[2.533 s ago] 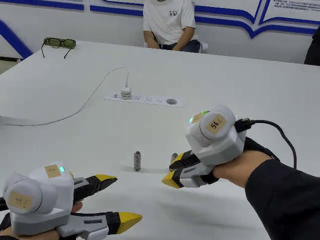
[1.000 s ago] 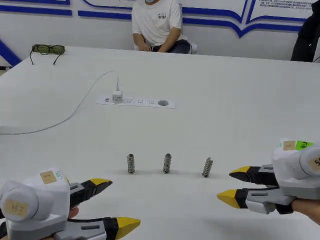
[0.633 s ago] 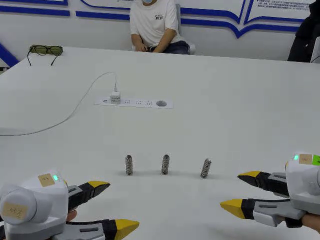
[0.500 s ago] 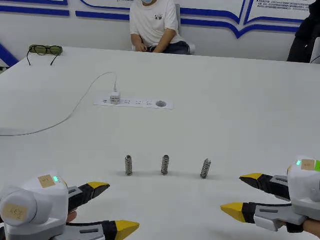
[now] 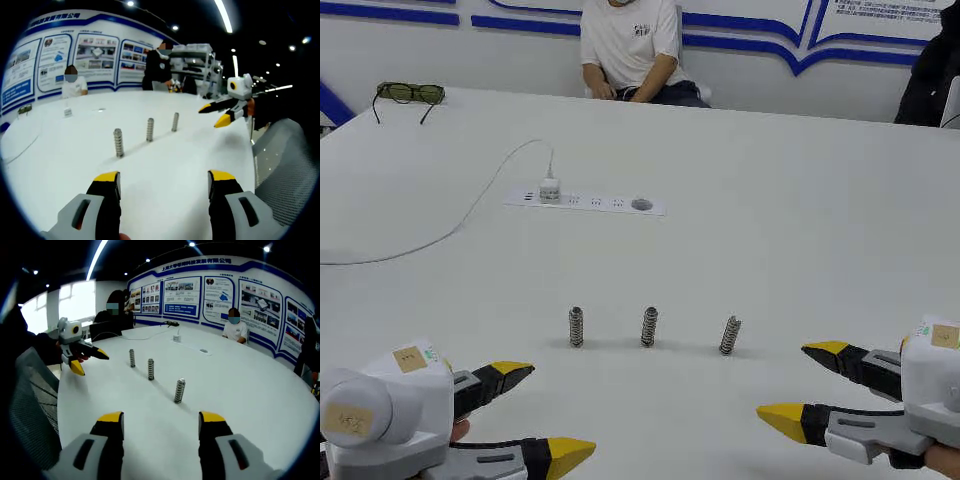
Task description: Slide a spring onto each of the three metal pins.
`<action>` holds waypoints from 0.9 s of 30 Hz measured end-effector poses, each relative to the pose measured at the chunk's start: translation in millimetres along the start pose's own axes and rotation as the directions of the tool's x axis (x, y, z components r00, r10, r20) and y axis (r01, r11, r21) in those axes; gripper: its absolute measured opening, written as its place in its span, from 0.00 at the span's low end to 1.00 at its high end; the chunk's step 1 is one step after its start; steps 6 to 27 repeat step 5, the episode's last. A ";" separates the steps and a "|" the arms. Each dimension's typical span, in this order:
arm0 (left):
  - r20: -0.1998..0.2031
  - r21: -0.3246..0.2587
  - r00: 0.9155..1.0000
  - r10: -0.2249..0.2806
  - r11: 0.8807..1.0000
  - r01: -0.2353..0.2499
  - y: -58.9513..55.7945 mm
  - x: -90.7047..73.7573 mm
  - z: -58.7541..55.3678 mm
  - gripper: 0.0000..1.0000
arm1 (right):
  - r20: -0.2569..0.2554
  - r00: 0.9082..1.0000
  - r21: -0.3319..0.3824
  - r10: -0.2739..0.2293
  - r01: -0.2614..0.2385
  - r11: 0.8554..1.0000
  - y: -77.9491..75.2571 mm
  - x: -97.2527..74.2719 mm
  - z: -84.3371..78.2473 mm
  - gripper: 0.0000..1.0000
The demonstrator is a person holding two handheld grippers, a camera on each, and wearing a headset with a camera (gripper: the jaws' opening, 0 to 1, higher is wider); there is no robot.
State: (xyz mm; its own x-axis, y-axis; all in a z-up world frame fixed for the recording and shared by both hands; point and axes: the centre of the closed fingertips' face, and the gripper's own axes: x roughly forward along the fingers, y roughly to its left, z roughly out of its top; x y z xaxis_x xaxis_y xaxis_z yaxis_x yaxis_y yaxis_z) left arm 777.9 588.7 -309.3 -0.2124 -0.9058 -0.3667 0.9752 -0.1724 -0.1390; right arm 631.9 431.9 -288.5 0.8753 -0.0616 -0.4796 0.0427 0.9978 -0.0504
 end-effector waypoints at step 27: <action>0.000 -0.009 1.000 0.007 1.000 -0.007 2.6 -1.4 -1.7 0.73 | 0.005 1.000 0.010 -0.002 0.002 1.000 -0.3 0.5 0.5 0.62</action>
